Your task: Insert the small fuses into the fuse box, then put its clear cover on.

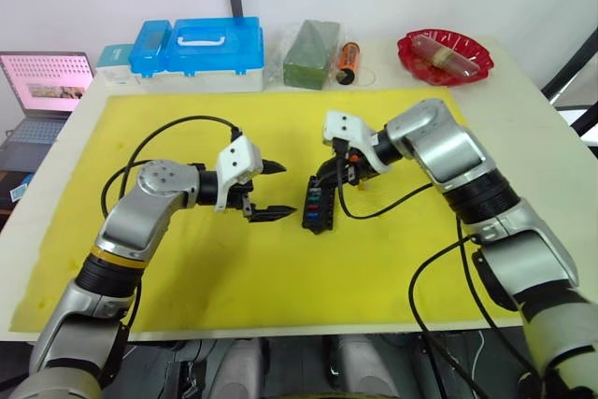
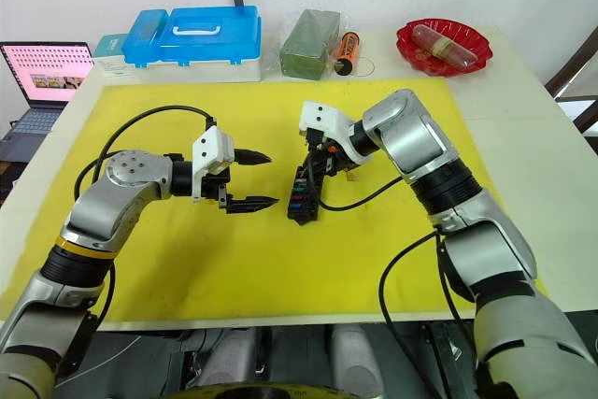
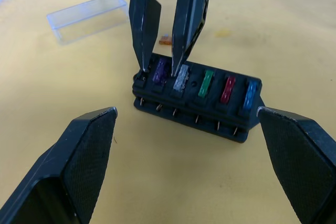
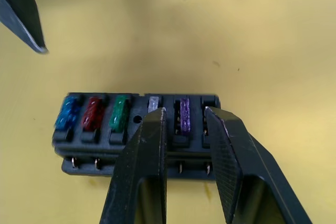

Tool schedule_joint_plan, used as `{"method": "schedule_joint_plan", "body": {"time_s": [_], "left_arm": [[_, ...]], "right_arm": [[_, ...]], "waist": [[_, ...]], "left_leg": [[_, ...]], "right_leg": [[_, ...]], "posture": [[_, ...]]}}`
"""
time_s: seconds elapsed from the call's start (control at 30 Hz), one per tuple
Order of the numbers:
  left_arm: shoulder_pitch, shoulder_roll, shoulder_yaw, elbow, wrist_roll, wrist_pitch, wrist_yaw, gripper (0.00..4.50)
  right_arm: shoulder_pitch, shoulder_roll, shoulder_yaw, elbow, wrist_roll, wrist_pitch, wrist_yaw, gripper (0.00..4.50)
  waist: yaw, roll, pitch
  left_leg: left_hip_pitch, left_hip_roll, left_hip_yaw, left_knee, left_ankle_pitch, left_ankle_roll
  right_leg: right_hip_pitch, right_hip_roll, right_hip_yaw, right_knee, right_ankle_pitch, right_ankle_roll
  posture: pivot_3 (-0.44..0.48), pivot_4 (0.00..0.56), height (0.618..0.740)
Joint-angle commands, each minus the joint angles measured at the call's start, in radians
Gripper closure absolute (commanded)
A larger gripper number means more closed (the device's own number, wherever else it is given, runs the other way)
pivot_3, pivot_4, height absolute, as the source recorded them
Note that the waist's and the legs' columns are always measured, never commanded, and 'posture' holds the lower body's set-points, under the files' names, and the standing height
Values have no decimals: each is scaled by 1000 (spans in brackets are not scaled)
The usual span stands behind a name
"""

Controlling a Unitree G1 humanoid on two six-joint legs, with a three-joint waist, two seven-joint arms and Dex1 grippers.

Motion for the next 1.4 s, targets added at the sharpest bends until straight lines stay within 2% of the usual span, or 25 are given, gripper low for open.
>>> {"method": "schedule_joint_plan", "body": {"time_s": [0.03,0.13,0.63,0.97,1.17,1.4], "left_arm": [[-20,0,21,-12,-5,-14,-1,0],[-21,0,21,-13,-5,-15,-1,0],[-24,1,20,-11,-5,-15,-5,0],[-29,-4,17,-10,-6,-11,-6,0],[-38,-11,12,2,-3,-15,-10,0],[-65,-37,0,38,9,-37,-19,0]], "right_arm": [[-2,-12,-45,-42,29,19,-24,3646],[19,-18,-53,-53,43,27,-38,4487],[145,-8,-129,-32,116,15,-133,4487],[297,-26,-76,5,63,-68,-185,4487],[308,-6,-125,-57,111,-98,-189,4487],[254,19,-232,-141,188,-29,-238,4487]], "waist": [[0,0,0],[0,0,0],[1,0,0],[1,-3,-3],[0,-4,-3],[0,-3,-3]], "left_leg": [[0,0,0,0,0,0],[0,0,0,0,0,0],[0,0,0,0,0,0],[1,0,0,0,0,0],[3,0,0,0,0,0],[2,0,0,0,0,0]], "right_leg": [[0,0,0,0,0,0],[0,0,0,0,0,0],[0,0,0,0,0,0],[2,0,0,0,0,0],[3,0,0,0,0,0],[2,1,0,0,0,0]], "posture": [[0,150,740],[0,150,740],[0,150,740],[0,150,740],[0,150,740],[0,150,740]]}}
